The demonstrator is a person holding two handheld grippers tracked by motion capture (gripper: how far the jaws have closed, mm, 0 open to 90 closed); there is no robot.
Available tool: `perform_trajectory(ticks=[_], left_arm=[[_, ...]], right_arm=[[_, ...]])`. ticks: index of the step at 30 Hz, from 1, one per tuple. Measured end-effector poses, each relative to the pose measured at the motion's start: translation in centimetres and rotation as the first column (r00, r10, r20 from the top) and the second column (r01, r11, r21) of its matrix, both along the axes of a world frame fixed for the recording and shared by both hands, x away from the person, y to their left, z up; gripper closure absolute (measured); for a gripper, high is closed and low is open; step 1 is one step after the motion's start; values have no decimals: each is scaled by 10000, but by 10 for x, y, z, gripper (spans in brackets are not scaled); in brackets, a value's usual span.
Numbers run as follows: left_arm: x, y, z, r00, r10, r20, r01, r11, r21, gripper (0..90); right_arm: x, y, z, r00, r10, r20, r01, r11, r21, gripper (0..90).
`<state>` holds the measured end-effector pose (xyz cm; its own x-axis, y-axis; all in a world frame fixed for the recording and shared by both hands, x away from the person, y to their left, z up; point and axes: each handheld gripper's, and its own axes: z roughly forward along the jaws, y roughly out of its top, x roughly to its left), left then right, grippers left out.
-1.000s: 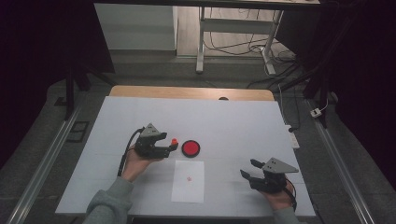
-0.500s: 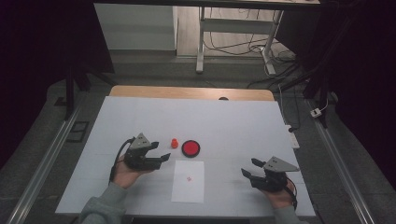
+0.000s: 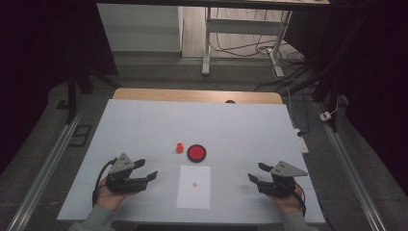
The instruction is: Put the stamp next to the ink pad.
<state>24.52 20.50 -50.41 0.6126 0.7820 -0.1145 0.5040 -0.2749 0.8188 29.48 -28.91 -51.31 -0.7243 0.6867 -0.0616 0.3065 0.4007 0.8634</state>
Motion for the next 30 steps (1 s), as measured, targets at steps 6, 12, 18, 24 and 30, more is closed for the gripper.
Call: perform_trajectory(ticks=[6, 12, 18, 24, 30], left_arm=[[-13, 17, -4, 9996, 296, 8, -296, 9996, 4, 332], [-12, 19, -11, 9994, 328, -139, -326, 9994, 152, 333], [-11, 17, -13, 9996, 228, -179, -223, 9994, 262, 333], [-11, 17, -14, 9995, 184, -256, -176, 9994, 282, 332], [-10, 16, -15, 9995, 172, -277, -164, 9994, 311, 332]], right_arm=[[0, 0, 0, 10000, 13, 38, -13, 10000, -77, 390], [1, 1, -1, 10000, 37, 53, -36, 9999, -138, 392], [1, -1, 1, 9999, -14, 145, 15, 10000, -86, 392], [0, -1, 1, 9998, 2, 192, 0, 9999, -106, 393], [0, -1, 2, 9997, 13, 235, -11, 10000, -86, 393]])
